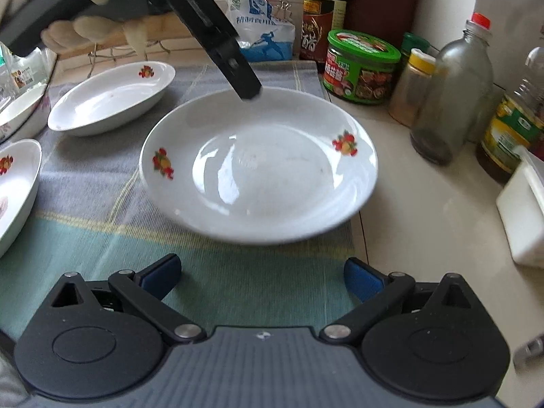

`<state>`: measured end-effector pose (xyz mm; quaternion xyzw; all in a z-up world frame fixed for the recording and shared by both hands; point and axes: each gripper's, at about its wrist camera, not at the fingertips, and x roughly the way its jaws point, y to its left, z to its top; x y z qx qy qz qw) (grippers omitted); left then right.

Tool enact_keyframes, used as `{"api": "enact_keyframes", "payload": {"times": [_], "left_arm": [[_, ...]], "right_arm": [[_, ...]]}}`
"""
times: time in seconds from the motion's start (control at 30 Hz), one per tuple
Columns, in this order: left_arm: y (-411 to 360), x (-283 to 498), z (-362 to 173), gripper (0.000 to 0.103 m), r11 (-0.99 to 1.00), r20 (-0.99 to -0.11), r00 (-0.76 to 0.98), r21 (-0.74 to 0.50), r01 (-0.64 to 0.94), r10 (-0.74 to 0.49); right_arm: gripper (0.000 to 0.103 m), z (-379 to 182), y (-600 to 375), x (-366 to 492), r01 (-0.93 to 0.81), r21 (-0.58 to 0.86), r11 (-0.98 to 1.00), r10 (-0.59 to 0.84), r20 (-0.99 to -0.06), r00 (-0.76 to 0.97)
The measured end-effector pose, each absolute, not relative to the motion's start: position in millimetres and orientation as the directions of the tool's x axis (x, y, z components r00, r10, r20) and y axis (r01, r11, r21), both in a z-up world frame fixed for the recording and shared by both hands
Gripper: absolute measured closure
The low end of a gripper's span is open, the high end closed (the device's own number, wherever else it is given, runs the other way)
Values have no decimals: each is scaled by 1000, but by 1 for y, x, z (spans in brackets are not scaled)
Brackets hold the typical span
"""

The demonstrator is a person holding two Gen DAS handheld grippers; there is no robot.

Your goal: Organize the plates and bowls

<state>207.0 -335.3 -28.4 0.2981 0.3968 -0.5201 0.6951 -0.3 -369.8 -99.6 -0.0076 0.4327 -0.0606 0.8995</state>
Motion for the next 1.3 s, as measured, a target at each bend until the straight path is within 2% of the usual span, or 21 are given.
{"api": "enact_keyframes", "payload": {"times": [0.2,0.4,0.63,0.77,1.0,1.3], "left_arm": [[-289,177,-2,19,316,-807,194,10,949,-557],[-230,142,20,14,368,-742,288,60,928,-605],[-139,124,24,11,529,-694,389,13,849,-606],[-91,115,13,10,626,-686,454,-3,780,-569],[-29,113,-5,10,753,-721,498,-51,656,-483],[-9,112,-16,10,791,-762,498,-30,611,-414]], "right_arm": [[0,-91,-340,-20,84,-104,991,-134,-778,614],[0,-75,-299,-29,7,-111,994,-88,-746,660],[0,-70,-251,-36,-97,-112,989,-13,-720,694],[0,-72,-233,-35,-139,-76,987,41,-725,688],[0,-89,-198,-31,-256,-65,964,128,-731,670],[0,-107,-174,-20,-348,-64,935,194,-731,654]]}}
